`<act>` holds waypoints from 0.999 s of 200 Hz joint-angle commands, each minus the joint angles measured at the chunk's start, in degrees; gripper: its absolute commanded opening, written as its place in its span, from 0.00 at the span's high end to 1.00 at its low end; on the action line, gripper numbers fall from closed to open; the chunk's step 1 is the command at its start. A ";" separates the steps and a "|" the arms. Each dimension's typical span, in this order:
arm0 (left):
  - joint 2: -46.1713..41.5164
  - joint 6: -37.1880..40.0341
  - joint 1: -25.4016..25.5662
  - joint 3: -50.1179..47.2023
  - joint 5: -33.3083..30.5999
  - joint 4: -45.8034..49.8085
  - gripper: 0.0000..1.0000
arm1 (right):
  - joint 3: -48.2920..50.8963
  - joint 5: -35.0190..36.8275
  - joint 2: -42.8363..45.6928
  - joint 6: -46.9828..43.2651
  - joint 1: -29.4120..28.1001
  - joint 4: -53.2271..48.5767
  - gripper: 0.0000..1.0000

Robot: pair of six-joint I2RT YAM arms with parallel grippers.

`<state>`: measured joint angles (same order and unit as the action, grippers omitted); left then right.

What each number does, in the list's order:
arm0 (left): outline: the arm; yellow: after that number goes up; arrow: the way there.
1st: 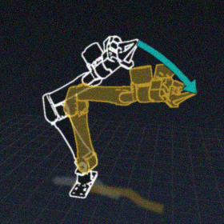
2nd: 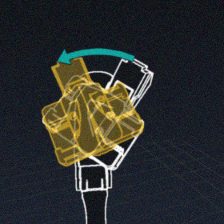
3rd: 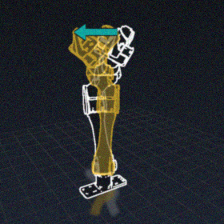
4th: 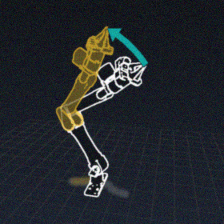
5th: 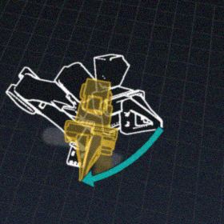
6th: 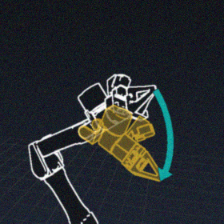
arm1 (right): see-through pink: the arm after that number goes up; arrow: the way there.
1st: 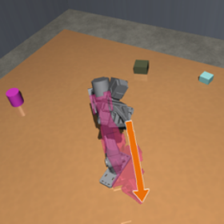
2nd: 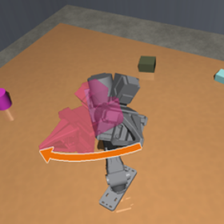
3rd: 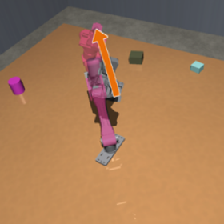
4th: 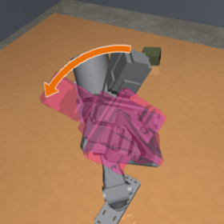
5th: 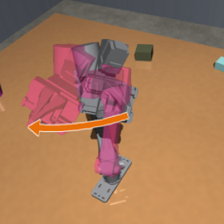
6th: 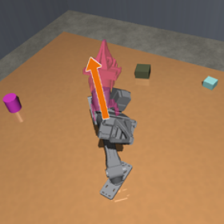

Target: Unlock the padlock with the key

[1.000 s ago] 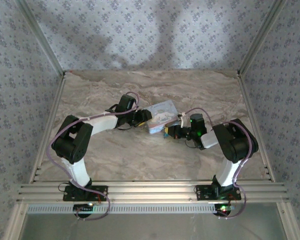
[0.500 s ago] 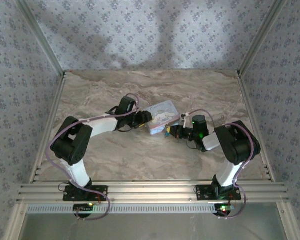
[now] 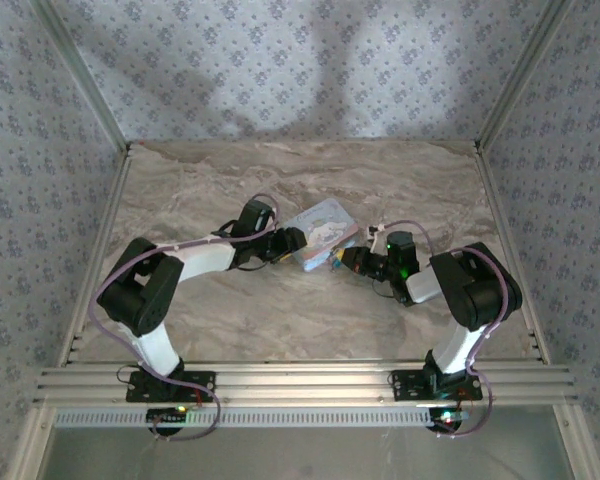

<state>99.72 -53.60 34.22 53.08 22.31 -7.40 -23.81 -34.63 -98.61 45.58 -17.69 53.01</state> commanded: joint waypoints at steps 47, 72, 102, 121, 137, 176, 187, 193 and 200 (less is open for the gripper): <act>-0.05 0.08 1.34 -2.84 -0.99 5.86 0.45 | -1.01 3.69 2.53 2.81 1.19 3.56 0.98; -1.63 0.51 0.85 -2.41 -0.90 5.95 0.42 | 0.19 5.36 6.10 0.81 1.94 0.06 0.98; -5.42 1.51 -0.83 -1.50 -1.09 7.10 0.35 | 1.77 8.61 14.38 -3.46 2.81 -9.62 0.98; -9.02 2.45 -2.41 -1.37 -2.42 8.08 0.30 | 0.51 8.79 20.71 -7.70 3.17 -19.94 0.98; -12.45 3.51 -3.75 -1.73 -4.13 8.86 0.28 | -2.19 9.07 26.20 -12.26 2.79 -31.61 0.98; -22.05 7.75 -6.81 -5.89 -10.81 8.36 0.25 | -8.20 7.95 35.17 -19.62 0.86 -56.30 0.97; -24.84 7.96 -8.10 -7.86 -12.56 7.31 0.24 | -9.24 8.54 36.63 -20.82 -0.15 -61.85 0.97; -26.43 8.00 -8.77 -9.05 -13.30 6.48 0.23 | -9.61 8.77 37.18 -21.20 -0.65 -64.45 0.97; -28.32 8.20 -9.56 -10.27 -14.31 5.81 0.21 | -9.83 9.03 37.81 -21.40 -1.11 -66.75 0.97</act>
<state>76.97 -48.21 26.98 47.29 13.67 -0.43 -31.16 -26.50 -63.59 29.32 -16.93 5.67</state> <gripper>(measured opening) 0.768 0.064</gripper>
